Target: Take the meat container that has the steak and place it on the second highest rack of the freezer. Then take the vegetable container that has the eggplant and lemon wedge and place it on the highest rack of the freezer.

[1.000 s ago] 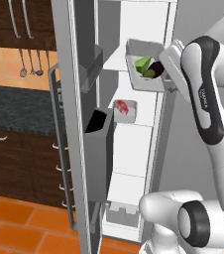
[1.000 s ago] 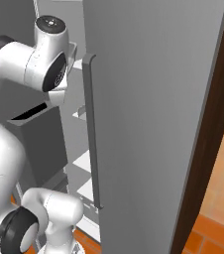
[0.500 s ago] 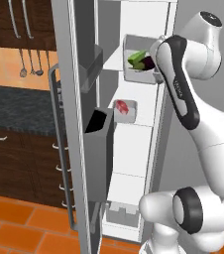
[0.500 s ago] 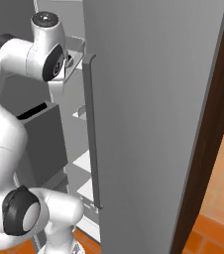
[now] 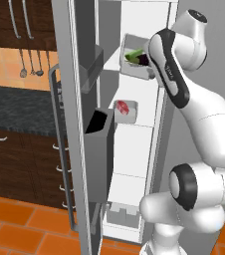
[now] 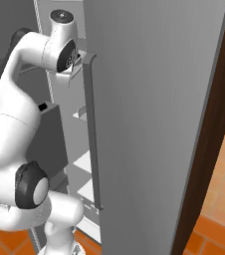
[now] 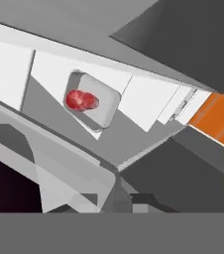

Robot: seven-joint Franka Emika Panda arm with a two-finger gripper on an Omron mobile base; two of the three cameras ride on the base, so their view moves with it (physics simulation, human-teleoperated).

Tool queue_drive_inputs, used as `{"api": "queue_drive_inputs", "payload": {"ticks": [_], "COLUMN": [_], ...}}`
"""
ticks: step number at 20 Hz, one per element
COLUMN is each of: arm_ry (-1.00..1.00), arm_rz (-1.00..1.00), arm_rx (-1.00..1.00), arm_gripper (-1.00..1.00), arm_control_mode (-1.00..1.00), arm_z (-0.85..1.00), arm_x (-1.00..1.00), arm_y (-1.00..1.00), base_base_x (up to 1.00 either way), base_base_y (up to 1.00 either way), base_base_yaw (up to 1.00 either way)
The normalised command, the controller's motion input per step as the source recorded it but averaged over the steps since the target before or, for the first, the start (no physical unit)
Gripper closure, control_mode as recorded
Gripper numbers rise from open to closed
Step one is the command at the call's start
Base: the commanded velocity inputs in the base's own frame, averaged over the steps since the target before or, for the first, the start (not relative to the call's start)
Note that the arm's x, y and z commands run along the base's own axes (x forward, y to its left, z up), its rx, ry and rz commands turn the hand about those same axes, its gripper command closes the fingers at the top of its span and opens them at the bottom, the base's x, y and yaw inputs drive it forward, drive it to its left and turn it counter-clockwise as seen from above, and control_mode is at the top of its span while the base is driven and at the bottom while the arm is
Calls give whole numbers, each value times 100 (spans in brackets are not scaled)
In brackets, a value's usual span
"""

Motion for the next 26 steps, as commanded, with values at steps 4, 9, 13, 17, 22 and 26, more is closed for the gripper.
{"api": "queue_drive_inputs", "payload": {"ticks": [4,9,13,17,22,26], "arm_ry": [10,5,0,0,0,0], "arm_rz": [-8,0,0,0,-4,-7], "arm_rx": [-5,-3,0,0,0,0], "arm_gripper": [100,100,100,100,100,100], "arm_control_mode": [-100,-100,-100,-100,-100,-100], "arm_z": [0,0,0,0,-23,-33], "arm_x": [95,82,51,37,40,41], "arm_y": [16,11,0,0,0,0], "base_base_x": [0,0,0,0,0,0], "base_base_y": [0,0,0,0,0,0], "base_base_yaw": [0,0,0,0,0,0]}}
